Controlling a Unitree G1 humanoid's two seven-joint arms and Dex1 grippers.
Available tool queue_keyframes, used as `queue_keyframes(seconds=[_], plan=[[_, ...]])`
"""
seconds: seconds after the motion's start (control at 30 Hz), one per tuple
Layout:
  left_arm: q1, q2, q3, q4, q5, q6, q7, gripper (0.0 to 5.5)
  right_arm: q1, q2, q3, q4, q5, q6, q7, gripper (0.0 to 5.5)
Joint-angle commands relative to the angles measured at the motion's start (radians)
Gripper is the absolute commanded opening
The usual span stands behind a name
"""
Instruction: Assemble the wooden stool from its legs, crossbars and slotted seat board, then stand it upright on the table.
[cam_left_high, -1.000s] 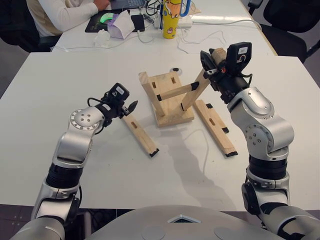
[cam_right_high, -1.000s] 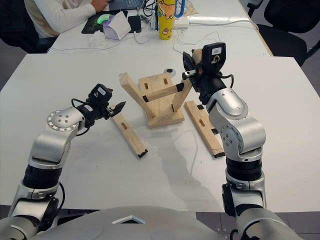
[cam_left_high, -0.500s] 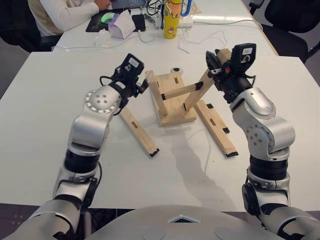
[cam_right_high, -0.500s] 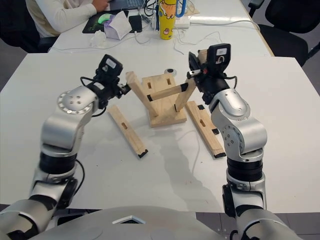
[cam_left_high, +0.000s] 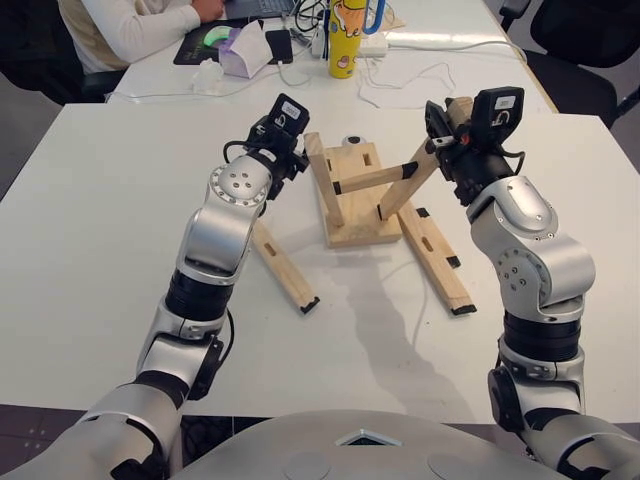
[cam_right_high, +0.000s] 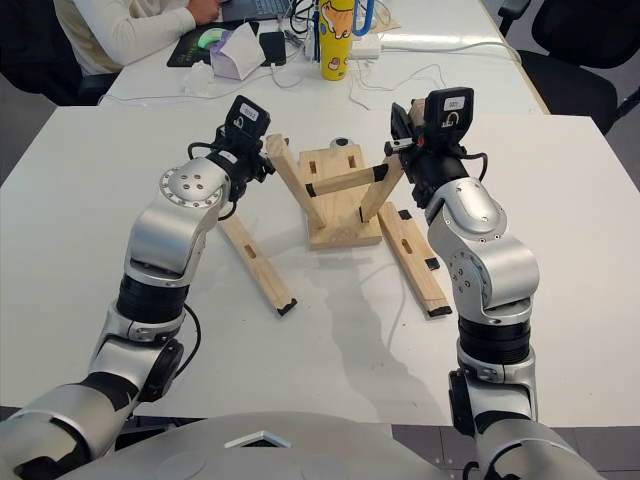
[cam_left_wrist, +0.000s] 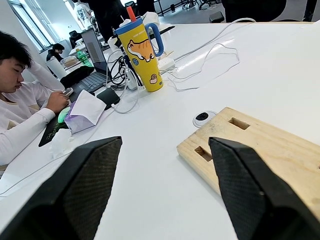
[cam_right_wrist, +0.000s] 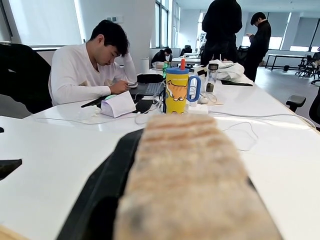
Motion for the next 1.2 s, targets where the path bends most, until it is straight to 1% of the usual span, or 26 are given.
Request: queue_keyframes(seconds=[0.03,0.17,0.23,0.3,0.37,0.47,0.57,0.6,0.73,0.77,0.8,1.07,1.13,1.2], plan=[[-0.075,-0.034,0.016,-0.017,-0.024,-0.073,-0.005,3.23,0.125,0.025,0.072,0.158,-0.042,0.164,0.004,1.19],[-0.132,0.002,0.138,-0.022,0.019,-0.159,0.104,3.23,0.104,0.144,-0.062,0.147,0.028,0.192,-0.091,1.2],[-0.18,-0.008,0.194,-0.04,0.013,-0.218,0.155,3.23,0.077,0.2,-0.096,0.13,0.046,0.195,-0.128,1.12],[-0.217,-0.045,0.226,-0.083,-0.034,-0.242,0.159,3.23,0.045,0.233,-0.097,0.134,0.041,0.192,-0.148,1.03],[-0.235,-0.13,0.239,-0.144,-0.139,-0.201,0.133,3.23,0.008,0.255,-0.084,0.161,0.024,0.184,-0.157,1.0],[-0.205,-0.233,0.226,-0.191,-0.276,-0.121,0.101,2.8,-0.039,0.273,-0.074,0.19,-0.001,0.172,-0.157,1.0],[-0.142,-0.268,0.198,-0.169,-0.306,-0.08,0.113,2.38,-0.064,0.273,-0.077,0.203,-0.02,0.164,-0.146,1.0],[-0.118,-0.272,0.188,-0.149,-0.298,-0.076,0.126,2.16,-0.069,0.271,-0.08,0.203,-0.024,0.164,-0.143,1.0],[-0.039,-0.284,0.153,-0.069,-0.273,-0.085,0.17,1.57,-0.068,0.264,-0.082,0.195,-0.034,0.167,-0.134,1.0],[-0.018,-0.293,0.14,-0.05,-0.274,-0.094,0.173,1.53,-0.065,0.263,-0.082,0.193,-0.037,0.167,-0.132,1.0],[-0.001,-0.3,0.126,-0.039,-0.277,-0.101,0.171,1.28,-0.061,0.263,-0.081,0.192,-0.039,0.168,-0.13,1.0],[0.029,-0.324,0.02,-0.068,-0.299,-0.099,0.153,0.13,-0.045,0.26,-0.087,0.188,-0.053,0.173,-0.116,1.0],[0.015,-0.314,0.009,-0.084,-0.288,-0.122,0.157,0.0,-0.043,0.26,-0.088,0.185,-0.055,0.173,-0.113,1.0],[0.009,-0.313,0.016,-0.083,-0.291,-0.113,0.163,0.0,-0.039,0.261,-0.091,0.181,-0.056,0.175,-0.112,1.0]])
